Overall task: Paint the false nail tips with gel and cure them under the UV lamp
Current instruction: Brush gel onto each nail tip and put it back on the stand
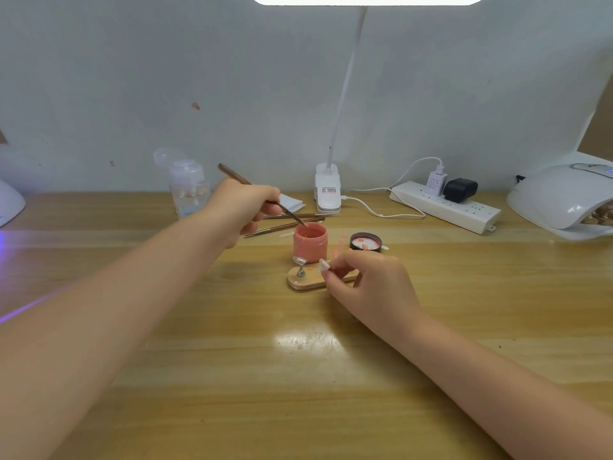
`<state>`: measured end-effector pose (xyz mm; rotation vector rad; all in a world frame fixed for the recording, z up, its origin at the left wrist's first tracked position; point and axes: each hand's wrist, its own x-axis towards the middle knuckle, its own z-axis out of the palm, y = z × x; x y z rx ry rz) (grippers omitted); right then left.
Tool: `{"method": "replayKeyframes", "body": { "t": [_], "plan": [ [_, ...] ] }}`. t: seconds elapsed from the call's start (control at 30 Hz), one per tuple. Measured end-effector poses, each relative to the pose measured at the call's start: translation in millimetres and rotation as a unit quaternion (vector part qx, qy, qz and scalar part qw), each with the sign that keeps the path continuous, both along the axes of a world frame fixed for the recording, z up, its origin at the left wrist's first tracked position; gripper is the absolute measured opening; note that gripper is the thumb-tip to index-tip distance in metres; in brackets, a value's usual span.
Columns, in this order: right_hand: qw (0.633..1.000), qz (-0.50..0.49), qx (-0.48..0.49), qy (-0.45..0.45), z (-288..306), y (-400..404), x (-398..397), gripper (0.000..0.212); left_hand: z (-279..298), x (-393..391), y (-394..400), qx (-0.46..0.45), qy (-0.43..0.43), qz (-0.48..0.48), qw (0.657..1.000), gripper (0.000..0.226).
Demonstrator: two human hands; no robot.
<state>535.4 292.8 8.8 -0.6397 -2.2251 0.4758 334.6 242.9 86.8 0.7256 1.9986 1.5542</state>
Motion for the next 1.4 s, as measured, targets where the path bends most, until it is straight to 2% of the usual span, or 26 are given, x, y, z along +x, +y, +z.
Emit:
{"method": "replayKeyframes", "body": {
  "t": [0.1, 0.23, 0.4, 0.53, 0.63, 0.73, 0.87, 0.97, 1.2, 1.4],
  "plan": [
    [1.0, 0.0, -0.006, 0.006, -0.3, 0.1, 0.0, 0.005, -7.1, -7.1, -12.8, 0.026, -0.058, 0.007, 0.998, 0.009],
    [1.0, 0.009, -0.016, 0.008, -0.6, 0.3, 1.3, 0.003, -11.2, -8.5, -23.5, 0.056, -0.112, -0.005, 0.992, 0.015],
    [0.999, 0.025, -0.012, 0.018, 0.8, 0.0, 2.0, 0.003, -13.6, 0.9, -35.6, 0.131, -0.203, -0.036, 0.97, 0.012],
    [0.999, 0.031, 0.0, 0.031, 1.0, 0.8, 2.6, 0.001, -25.1, 16.9, -47.5, 0.203, -0.215, -0.032, 0.955, 0.01],
    [0.999, 0.034, 0.003, 0.039, 0.3, 1.3, 2.2, 0.002, -34.2, 29.5, -58.6, 0.25, -0.154, -0.047, 0.955, 0.016],
    [0.998, 0.041, -0.014, 0.056, -0.1, 1.5, 1.7, 0.003, -39.9, 40.4, -71.8, 0.285, -0.055, -0.061, 0.955, 0.022],
    [0.997, 0.038, -0.021, 0.062, 0.2, 0.0, 3.0, 0.003, -42.5, 55.1, -84.5, 0.307, 0.057, -0.083, 0.947, 0.008],
    [0.997, 0.028, -0.024, 0.068, 1.9, -1.4, 4.3, 0.003, -46.9, 65.5, -89.0, 0.298, 0.104, -0.107, 0.943, 0.011],
    [0.995, 0.028, -0.041, 0.084, 3.3, -1.8, 5.5, 0.001, -58.9, 71.8, -94.3, 0.242, 0.273, -0.122, 0.923, 0.018],
    [0.996, 0.023, -0.027, 0.087, 2.7, -0.6, 4.3, 0.002, -61.5, 72.6, -93.8, 0.246, 0.311, -0.14, 0.907, 0.018]
  ]
}}
